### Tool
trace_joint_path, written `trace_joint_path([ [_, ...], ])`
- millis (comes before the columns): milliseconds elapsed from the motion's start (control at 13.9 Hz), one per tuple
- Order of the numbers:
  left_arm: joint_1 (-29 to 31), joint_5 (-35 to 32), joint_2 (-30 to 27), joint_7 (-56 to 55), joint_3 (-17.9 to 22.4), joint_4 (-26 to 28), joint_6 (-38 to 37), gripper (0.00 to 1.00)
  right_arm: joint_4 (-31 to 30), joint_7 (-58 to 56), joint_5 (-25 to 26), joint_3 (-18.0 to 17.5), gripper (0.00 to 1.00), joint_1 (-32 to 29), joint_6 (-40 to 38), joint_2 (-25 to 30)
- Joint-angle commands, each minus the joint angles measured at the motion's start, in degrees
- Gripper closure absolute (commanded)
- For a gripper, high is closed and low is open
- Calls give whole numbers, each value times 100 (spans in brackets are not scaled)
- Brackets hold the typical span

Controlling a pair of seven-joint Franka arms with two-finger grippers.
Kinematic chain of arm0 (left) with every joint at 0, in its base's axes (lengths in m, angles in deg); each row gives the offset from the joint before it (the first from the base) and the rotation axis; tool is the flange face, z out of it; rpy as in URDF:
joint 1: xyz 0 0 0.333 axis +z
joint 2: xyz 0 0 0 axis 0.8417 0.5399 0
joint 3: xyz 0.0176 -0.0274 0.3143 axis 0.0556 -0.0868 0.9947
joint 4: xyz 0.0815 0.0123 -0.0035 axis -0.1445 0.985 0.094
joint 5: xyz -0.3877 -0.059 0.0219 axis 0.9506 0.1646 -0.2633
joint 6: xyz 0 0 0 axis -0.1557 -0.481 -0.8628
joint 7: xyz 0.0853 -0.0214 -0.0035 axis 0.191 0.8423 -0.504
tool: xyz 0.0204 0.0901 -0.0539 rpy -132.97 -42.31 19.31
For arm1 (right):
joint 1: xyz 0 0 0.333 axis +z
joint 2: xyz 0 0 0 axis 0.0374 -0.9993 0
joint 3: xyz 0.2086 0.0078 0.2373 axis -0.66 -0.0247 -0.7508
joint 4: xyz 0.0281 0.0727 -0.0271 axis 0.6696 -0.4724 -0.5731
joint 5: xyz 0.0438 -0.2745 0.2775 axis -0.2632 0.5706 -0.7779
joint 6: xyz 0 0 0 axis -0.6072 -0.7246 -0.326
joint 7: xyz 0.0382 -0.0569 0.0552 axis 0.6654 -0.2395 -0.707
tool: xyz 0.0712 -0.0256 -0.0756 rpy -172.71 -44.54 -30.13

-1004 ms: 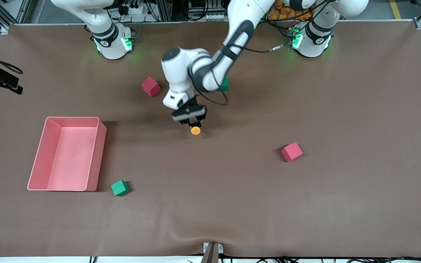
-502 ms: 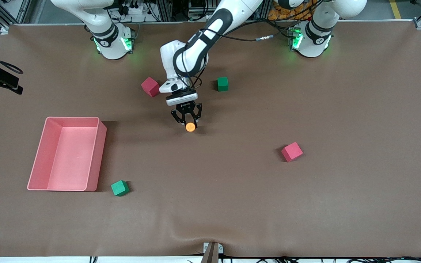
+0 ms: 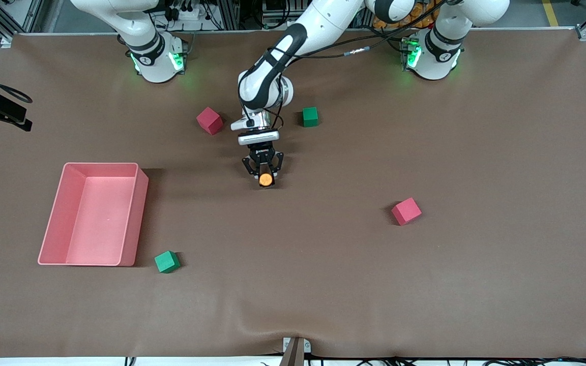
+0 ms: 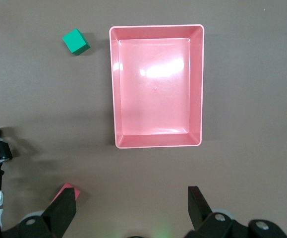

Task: Place and upright button with both arms
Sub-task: 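Move the held button with the left gripper to the table middle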

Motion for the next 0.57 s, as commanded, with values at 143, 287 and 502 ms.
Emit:
trace_joint_path([
  [143, -101, 451, -148, -128, -176, -42, -285, 0, -29, -34, -24, -126, 0, 131, 75, 74],
  [287, -172, 970, -420, -92, -307, -51, -540, 0, -63, -33, -24, -284, 0, 53, 93, 91],
  [502, -172, 2005, -1174, 336, -413, -68, -883, 0, -134, -51, -24, -634, 0, -332, 172, 126],
])
